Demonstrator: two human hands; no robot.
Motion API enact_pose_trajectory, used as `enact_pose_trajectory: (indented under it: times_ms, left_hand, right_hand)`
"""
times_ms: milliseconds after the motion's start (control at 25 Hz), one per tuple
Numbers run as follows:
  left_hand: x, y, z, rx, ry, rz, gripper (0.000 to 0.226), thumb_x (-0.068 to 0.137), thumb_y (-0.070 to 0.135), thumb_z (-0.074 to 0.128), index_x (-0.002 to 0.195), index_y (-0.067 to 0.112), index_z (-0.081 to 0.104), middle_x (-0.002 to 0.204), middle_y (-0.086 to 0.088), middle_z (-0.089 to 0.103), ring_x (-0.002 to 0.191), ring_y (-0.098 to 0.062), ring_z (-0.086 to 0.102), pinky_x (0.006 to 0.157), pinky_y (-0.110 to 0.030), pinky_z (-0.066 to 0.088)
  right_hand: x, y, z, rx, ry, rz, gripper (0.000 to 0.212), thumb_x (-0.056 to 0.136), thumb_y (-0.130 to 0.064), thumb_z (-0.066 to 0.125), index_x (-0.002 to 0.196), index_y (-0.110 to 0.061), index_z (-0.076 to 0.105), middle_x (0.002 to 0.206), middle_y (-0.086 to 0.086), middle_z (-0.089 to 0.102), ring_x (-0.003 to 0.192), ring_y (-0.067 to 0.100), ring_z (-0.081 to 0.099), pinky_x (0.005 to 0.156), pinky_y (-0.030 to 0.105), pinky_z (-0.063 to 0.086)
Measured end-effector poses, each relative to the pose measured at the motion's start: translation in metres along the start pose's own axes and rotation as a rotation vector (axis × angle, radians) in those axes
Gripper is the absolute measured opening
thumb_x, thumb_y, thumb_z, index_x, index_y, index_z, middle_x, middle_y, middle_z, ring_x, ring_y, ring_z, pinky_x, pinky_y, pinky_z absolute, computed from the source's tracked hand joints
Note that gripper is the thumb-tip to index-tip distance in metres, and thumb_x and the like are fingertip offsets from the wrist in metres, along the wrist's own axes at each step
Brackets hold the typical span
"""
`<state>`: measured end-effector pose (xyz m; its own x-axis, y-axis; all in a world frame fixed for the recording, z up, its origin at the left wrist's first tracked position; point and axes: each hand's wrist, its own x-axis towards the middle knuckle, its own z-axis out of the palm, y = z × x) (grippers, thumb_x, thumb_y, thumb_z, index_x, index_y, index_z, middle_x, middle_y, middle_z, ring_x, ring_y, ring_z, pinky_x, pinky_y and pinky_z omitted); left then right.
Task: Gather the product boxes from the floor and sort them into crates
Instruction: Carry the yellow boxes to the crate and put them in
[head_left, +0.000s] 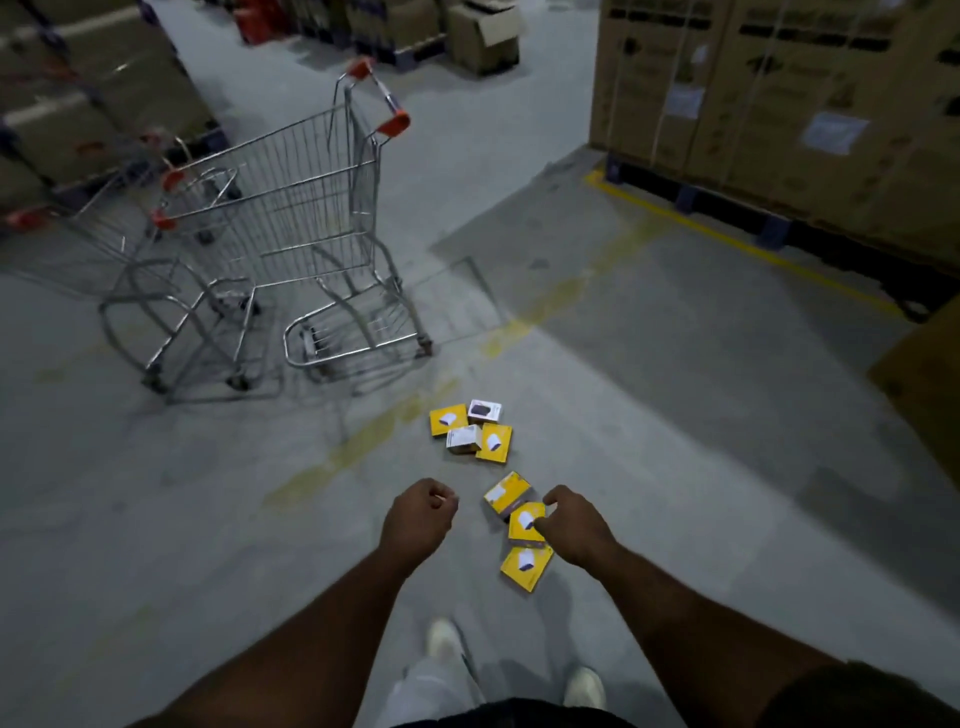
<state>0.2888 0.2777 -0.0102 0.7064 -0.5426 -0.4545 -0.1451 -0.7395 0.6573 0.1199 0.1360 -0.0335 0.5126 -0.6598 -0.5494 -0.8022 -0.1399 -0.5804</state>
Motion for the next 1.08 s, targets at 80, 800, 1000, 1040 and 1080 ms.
enact_pose_trajectory:
  times_ms: [80, 800, 1000, 1040, 1080]
  left_hand:
    - [0.016, -0.005, -0.002, -0.029, -0.014, -0.032, 0.011, 0.081, 0.033, 0.062, 0.082, 0.023, 0.066, 0.072, 0.003, 0.071, 0.067, -0.015, 0.070, 0.072, -0.040, 0.059]
    - [0.270, -0.030, 0.036, -0.206, -0.194, -0.385, 0.033, 0.072, 0.043, 0.054, 0.086, 0.016, 0.067, 0.092, -0.009, 0.073, 0.092, -0.030, 0.071, 0.080, -0.043, 0.058]
    - [0.295, -0.056, 0.115, -0.407, -0.003, -0.710, 0.006, 0.087, 0.029, 0.057, 0.084, 0.026, 0.061, 0.098, -0.007, 0.072, 0.096, -0.029, 0.071, 0.084, -0.044, 0.058]
    - [0.299, -0.065, 0.140, -0.467, 0.014, -0.772, 0.007, 0.088, 0.028, 0.058, 0.082, 0.026, 0.060, 0.098, -0.008, 0.072, 0.096, -0.031, 0.070, 0.084, -0.044, 0.058]
    - [0.303, -0.074, 0.164, -0.512, 0.037, -0.816, 0.009, 0.088, 0.028, 0.059, 0.080, 0.024, 0.060, 0.095, -0.008, 0.071, 0.095, -0.033, 0.070, 0.082, -0.045, 0.058]
  right_hand:
    - [0.018, -0.001, 0.005, -0.038, -0.033, 0.020, 0.029, 0.082, -0.026, 0.062, 0.110, -0.022, 0.055, 0.107, 0.005, 0.065, 0.094, 0.018, 0.062, 0.069, 0.024, 0.041]
    - [0.263, -0.096, 0.008, -0.188, -0.157, 0.097, 0.034, 0.087, -0.028, 0.064, 0.118, -0.018, 0.055, 0.085, -0.006, 0.063, 0.098, 0.017, 0.062, 0.080, 0.029, 0.047]
    - [0.382, -0.057, 0.019, -0.366, -0.369, -0.174, 0.036, 0.087, -0.027, 0.067, 0.118, -0.011, 0.057, 0.100, 0.010, 0.066, 0.101, 0.024, 0.061, 0.070, 0.018, 0.030]
    - [0.406, -0.045, 0.027, -0.387, -0.415, -0.213, 0.037, 0.087, -0.026, 0.068, 0.118, -0.008, 0.058, 0.097, 0.013, 0.066, 0.101, 0.027, 0.061, 0.072, 0.022, 0.033]
    - [0.429, -0.033, 0.036, -0.405, -0.454, -0.245, 0.038, 0.086, -0.026, 0.068, 0.117, -0.004, 0.059, 0.095, 0.015, 0.065, 0.100, 0.030, 0.061, 0.077, 0.027, 0.037]
